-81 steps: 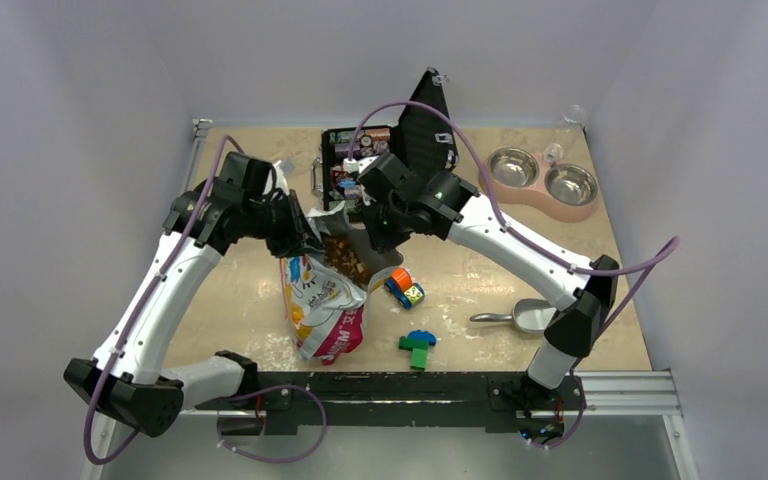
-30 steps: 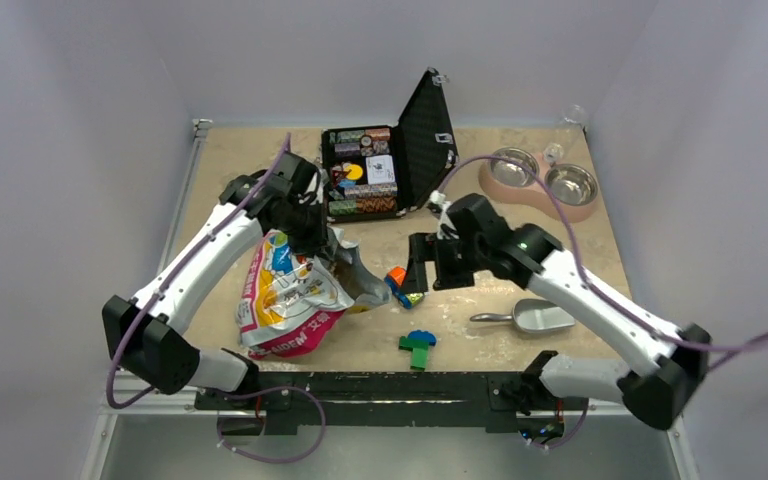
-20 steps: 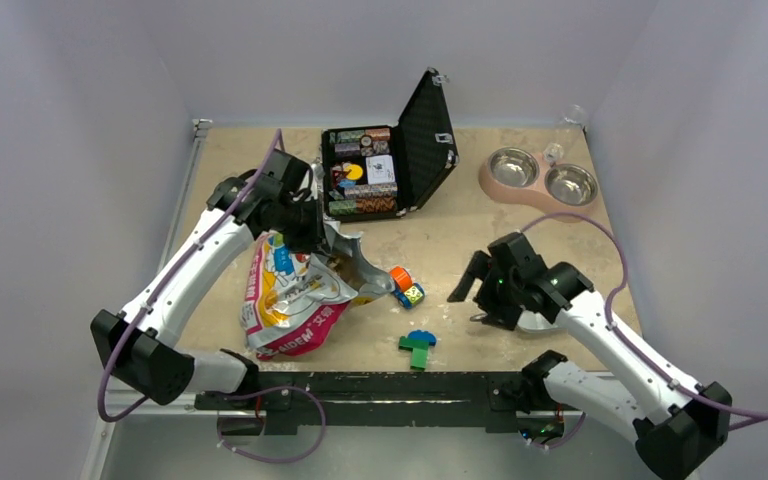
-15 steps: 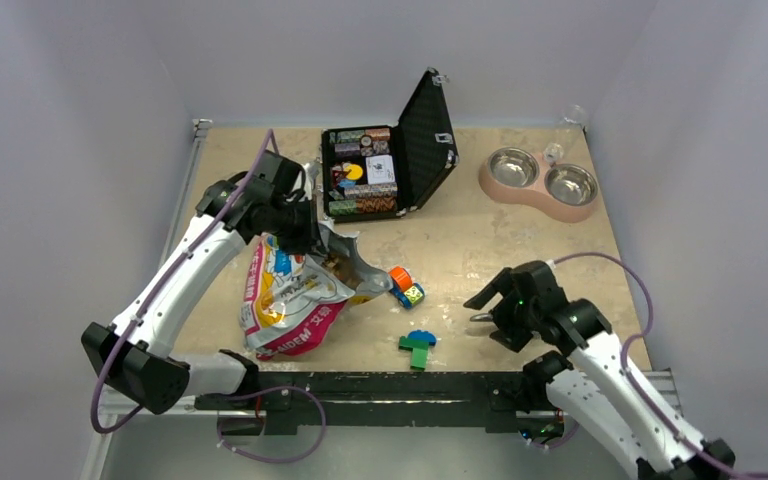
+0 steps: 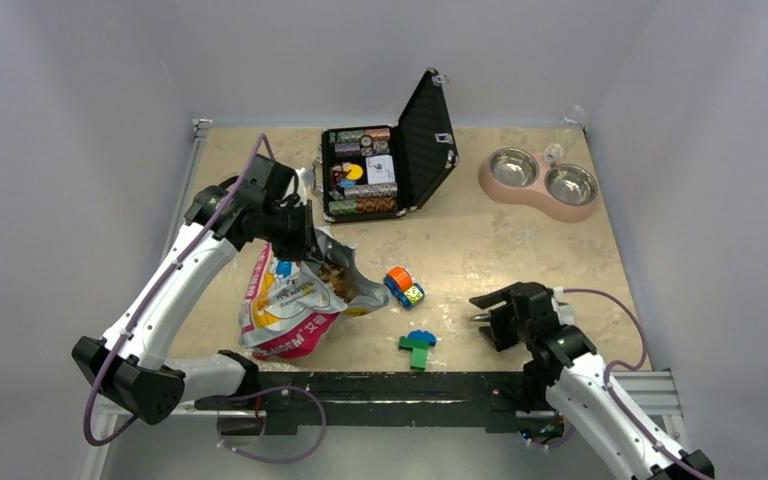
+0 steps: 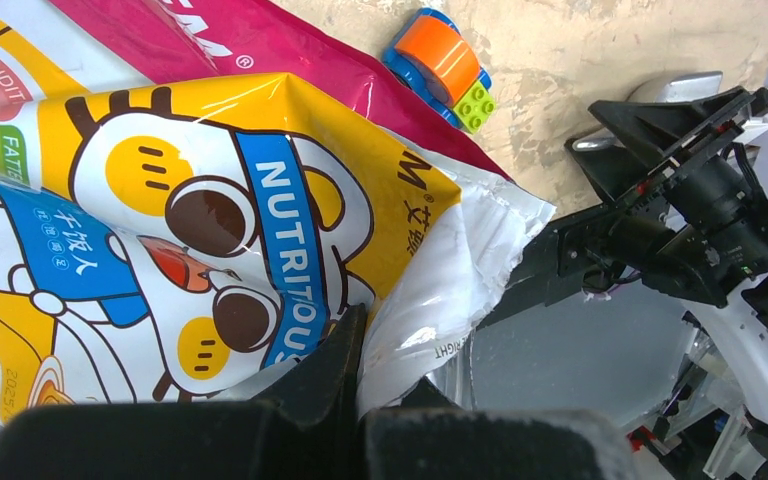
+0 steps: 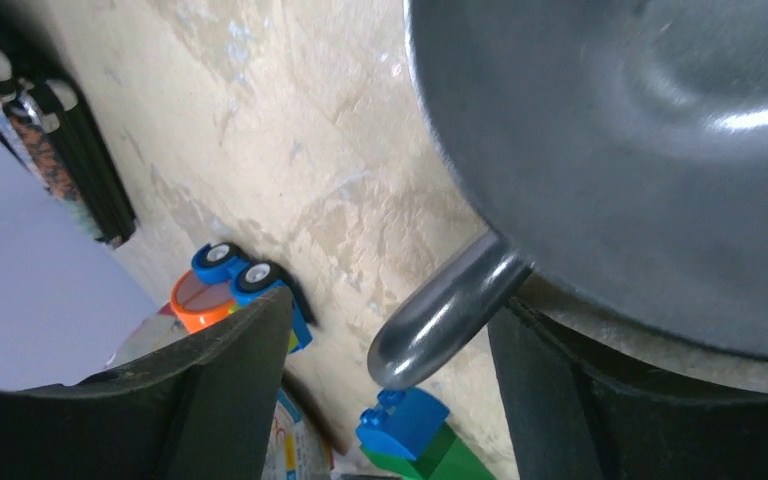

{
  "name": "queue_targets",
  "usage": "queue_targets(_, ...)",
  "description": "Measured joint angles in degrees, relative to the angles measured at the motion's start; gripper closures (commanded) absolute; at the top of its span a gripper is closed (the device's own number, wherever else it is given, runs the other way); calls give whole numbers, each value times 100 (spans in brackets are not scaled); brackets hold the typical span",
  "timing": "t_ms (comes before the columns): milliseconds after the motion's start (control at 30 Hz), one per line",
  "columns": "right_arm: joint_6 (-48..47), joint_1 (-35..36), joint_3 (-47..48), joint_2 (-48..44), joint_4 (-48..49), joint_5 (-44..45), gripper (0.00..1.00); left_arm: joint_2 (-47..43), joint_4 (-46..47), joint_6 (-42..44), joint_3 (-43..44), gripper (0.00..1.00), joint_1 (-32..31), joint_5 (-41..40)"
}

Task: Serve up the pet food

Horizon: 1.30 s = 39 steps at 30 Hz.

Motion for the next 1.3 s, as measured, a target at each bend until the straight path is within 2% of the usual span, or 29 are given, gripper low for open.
queue_targets(67,-11,-42,2,212,116,111,68,-4,-24,2,0,100,0,24)
queue_targets(100,-79,-72,20,361,140,151,89,-7,-28,4,0,100,0,31)
queue_targets(133,-162,-92,76,542,107,168,100,-7,-28,11,0,100,0,33)
queue_targets(267,-839,-125,866,1519,-459,299,100,-7,-26,46,0,100,0,33)
queue_targets(433,-2516,-33,2417,2387,-1141,339,100,-4,-20,66,2,100,0,15)
queue_targets(533,-3484,295,3217,2802,-1541,-33,100,22,-20,68,13,100,-4,-11)
queue_targets(600,-4044,750,3755,3130,-1840,-372,100,63,-31,96,50,100,-7,-37)
queue_targets(733,-4911,2461,4946,3773,-2430,-798,100,212,-85,175,157,100,-17,-37)
queue_targets(833,-5368,3471,5635,4105,-2653,-1233,100,323,-66,177,175,100,-22,81)
queue_targets(933,-5727,4011,6255,4605,-3003,-1427,100,376,-26,170,175,100,-68,138)
queue_targets(1033,-6002,4162,6712,5230,-3322,-1362,100,376,-13,173,175,100,-144,96)
queue_targets(1133,-6057,4168,6736,5436,-3482,-1106,100,376,2,170,175,100,-214,20)
queue_targets(1300,-5617,3674,6203,4719,-3495,-732,100,365,37,98,162,100,-251,-105)
